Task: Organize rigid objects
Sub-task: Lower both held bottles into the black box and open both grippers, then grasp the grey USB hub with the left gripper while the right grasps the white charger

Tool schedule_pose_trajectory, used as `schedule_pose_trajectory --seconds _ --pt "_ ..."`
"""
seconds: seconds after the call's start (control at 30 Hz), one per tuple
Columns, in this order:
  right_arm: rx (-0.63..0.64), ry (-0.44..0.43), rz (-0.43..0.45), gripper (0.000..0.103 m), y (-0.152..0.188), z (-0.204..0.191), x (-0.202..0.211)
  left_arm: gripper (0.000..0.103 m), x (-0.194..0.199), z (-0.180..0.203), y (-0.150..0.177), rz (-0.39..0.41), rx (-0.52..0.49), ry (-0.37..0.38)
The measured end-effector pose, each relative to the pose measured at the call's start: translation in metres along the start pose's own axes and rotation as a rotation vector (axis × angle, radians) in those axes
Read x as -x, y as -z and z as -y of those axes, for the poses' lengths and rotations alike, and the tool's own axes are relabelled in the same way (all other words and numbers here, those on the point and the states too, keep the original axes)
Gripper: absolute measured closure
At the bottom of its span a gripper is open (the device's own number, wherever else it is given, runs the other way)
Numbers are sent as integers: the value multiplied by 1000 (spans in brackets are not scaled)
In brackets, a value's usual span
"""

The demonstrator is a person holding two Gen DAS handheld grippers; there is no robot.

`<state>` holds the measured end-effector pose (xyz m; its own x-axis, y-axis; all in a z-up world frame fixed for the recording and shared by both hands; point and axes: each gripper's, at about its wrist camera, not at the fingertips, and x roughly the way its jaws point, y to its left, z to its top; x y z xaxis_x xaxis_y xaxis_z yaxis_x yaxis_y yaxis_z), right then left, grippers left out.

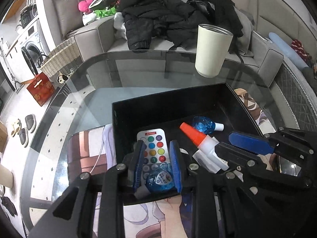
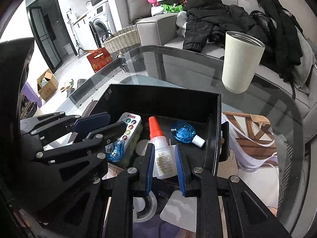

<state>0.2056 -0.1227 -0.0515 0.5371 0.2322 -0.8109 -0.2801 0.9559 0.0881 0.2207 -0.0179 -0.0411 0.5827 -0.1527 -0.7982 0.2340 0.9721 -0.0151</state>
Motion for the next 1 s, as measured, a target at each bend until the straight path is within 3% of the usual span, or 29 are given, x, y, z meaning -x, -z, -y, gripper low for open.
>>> schedule_pose_trajectory --seconds 0.23,0.4,0.63,0.73,0.83,0.93,1.0 --pt "-11 -18 3 82 0 0 8 76 5 0 2 7 -9 9" --pt "12 -36 7 82 3 -1 22 52 20 3 7 13 -22 19" --pt "57 -53 25 70 15 7 59 50 57 14 22 47 -84 36" --pt "75 -62 31 60 23 12 71 50 65 20 33 33 -112 61" --pt "74 -70 19 59 33 19 76 49 67 31 48 10 -158 79" --pt "63 -78 -5 51 42 28 73 46 61 44 62 -16 -210 81" --pt "65 -69 -26 51 47 33 65 37 54 51 70 -42 -235 91"
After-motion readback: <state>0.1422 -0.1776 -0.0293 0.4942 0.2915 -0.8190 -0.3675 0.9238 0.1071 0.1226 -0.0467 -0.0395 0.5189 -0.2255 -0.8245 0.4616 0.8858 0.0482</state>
